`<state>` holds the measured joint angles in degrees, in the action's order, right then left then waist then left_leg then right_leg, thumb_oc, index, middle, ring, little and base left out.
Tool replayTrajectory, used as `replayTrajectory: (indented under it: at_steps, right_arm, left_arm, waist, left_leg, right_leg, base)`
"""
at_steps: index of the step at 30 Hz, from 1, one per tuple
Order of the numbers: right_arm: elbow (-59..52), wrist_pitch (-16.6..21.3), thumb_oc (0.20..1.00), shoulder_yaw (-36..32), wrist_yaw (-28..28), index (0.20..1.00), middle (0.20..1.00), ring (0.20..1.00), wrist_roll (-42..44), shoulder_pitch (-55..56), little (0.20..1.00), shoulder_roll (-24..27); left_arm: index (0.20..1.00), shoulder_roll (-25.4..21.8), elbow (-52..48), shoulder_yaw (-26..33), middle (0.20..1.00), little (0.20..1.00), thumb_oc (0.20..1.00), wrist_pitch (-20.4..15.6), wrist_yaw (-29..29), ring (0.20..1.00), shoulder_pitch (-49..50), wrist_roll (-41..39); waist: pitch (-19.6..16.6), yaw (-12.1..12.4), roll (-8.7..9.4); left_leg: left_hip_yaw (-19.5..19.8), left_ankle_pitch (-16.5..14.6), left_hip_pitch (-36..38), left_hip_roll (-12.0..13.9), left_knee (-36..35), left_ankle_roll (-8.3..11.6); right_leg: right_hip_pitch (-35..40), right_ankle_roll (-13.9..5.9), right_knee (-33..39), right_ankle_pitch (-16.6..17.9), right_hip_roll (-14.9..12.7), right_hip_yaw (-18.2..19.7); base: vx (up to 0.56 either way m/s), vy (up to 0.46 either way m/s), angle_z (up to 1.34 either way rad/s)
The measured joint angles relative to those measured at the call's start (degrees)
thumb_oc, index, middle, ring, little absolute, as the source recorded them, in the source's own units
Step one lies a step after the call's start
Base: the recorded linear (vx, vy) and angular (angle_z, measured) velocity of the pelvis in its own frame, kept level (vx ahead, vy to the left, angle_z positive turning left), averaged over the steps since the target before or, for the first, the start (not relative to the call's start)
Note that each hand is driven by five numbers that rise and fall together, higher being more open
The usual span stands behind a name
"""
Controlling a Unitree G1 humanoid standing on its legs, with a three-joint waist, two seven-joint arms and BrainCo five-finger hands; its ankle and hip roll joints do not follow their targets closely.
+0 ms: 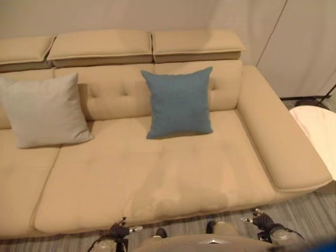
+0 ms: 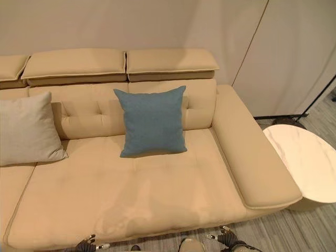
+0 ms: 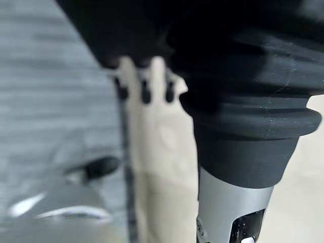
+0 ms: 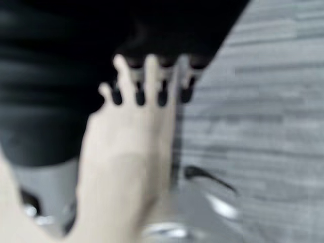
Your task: Pick up all the scattered cushions and arrange them neatly on the sofa.
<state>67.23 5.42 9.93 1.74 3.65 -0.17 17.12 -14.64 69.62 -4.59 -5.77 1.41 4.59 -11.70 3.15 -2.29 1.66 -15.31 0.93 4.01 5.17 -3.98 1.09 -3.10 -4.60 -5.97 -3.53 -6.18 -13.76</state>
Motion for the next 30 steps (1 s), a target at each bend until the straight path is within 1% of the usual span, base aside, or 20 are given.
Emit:
replayTrajectory:
  at_steps: [1,3,4,5,7,8,10,14,20,30]
  right_arm:
    - [-0.42,0.03,1.000,0.01,-0.13,1.000,1.000,1.000,-0.01,0.07,1.000,-0.01]
    - [-0.36,0.03,1.000,-0.02,-0.33,1.000,1.000,1.000,-0.02,0.59,1.000,0.16]
    - [-0.33,0.02,1.000,-0.02,-0.36,1.000,1.000,1.000,-0.02,0.54,1.000,0.17]
    - [-0.25,0.01,1.000,-0.01,-0.40,1.000,1.000,1.000,-0.02,1.02,1.000,0.36]
    - [0.24,-0.01,1.000,0.02,-0.45,1.000,1.000,1.000,-0.32,2.34,1.000,1.06]
    - [0.44,-0.07,1.000,0.04,-0.46,1.000,1.000,1.000,-0.70,2.94,1.000,1.45]
    - [1.48,-0.12,1.000,0.02,-0.89,1.000,1.000,1.000,-1.10,3.45,1.000,2.14]
    - [1.66,-0.12,1.000,0.54,-0.88,1.000,1.000,1.000,-1.73,4.49,1.000,1.84]
    - [1.83,-0.12,1.000,1.89,-0.95,1.000,1.000,1.000,-2.82,4.37,1.000,1.85]
    - [2.11,-0.06,1.000,1.96,-0.98,1.000,1.000,1.000,-3.87,4.40,1.000,1.85]
  left_arm:
    - [1.000,0.70,0.19,0.00,1.000,1.000,1.000,0.14,0.03,1.000,0.21,0.00]
    - [1.000,1.21,0.15,0.00,1.000,1.000,1.000,0.08,0.02,1.000,-0.31,-0.01]
    - [1.000,1.23,0.17,0.01,1.000,1.000,1.000,0.08,0.02,1.000,-0.48,-0.01]
    - [1.000,1.29,0.15,0.01,1.000,1.000,1.000,0.08,0.01,1.000,-1.02,0.00]
    - [1.000,1.46,0.14,0.01,1.000,1.000,1.000,0.08,0.00,1.000,-1.41,-0.01]
    - [1.000,1.53,0.12,0.02,1.000,1.000,1.000,0.04,-0.01,1.000,-1.59,-0.01]
    - [1.000,1.63,0.10,0.03,1.000,1.000,1.000,0.01,-0.03,1.000,-1.79,-0.02]
    - [1.000,1.65,0.15,0.03,1.000,1.000,1.000,0.03,-0.04,1.000,-0.90,-0.01]
    - [1.000,1.68,0.40,0.01,1.000,1.000,1.000,0.08,-0.03,1.000,-0.58,0.00]
    - [1.000,1.91,0.40,-0.01,1.000,1.000,1.000,0.07,-0.04,1.000,-0.36,0.03]
  waist:
    - [-0.77,0.05,-0.42]
    - [-1.23,0.03,-0.88]
    - [-1.25,-0.01,-0.92]
    - [-1.51,-0.12,-1.36]
    - [-1.96,-0.34,-2.01]
    - [-2.06,-0.36,-1.95]
    - [-2.40,-0.65,-2.48]
    - [-2.46,-0.64,-2.58]
    - [-2.27,-0.47,-2.07]
    - [-2.08,-0.54,-2.71]
  left_leg:
    - [-0.12,0.08,0.02,1.24,0.11,0.73]
    - [0.06,0.41,0.01,2.59,0.70,1.47]
    - [0.09,0.33,-0.05,2.83,0.99,1.67]
    - [0.20,0.26,-0.17,3.45,1.43,2.10]
    - [0.36,-0.06,-0.27,3.95,1.85,3.14]
    - [0.37,-0.25,-0.51,3.98,2.22,3.40]
    - [0.43,-0.44,-0.55,3.81,2.28,3.62]
    - [0.45,-0.57,-0.56,3.52,2.25,3.46]
    - [0.53,-0.53,-0.46,3.44,2.31,3.40]
    - [1.42,-0.82,0.83,3.03,2.06,3.36]
  right_leg:
    - [0.97,0.95,2.32,0.81,1.63,0.05]
    - [2.19,1.95,4.34,1.69,3.16,-0.05]
    - [2.66,2.05,4.86,1.91,3.48,-0.06]
    - [3.49,1.90,5.88,2.21,4.10,-0.22]
    - [3.61,1.91,6.38,2.26,4.49,-0.57]
    - [3.63,1.91,6.47,2.27,4.47,-0.67]
    - [3.55,1.77,6.31,2.36,4.21,-0.65]
    - [3.47,1.76,5.81,2.35,3.92,-0.65]
    - [3.68,1.77,5.96,2.36,3.87,-0.72]
    - [5.90,1.74,7.13,2.39,3.87,-1.37]
  base:
    - [-0.03,-0.097,-0.15]
    - [-0.03,-0.102,-0.08]
    - [-0.02,-0.088,-0.04]
    - [-0.02,-0.074,0.01]
    - [-0.01,-0.076,0.05]
    - [0.00,-0.049,0.04]
    - [-0.02,-0.062,0.00]
    - [-0.02,-0.043,0.01]
    - [0.00,-0.005,0.00]
    - [0.01,-0.003,0.04]
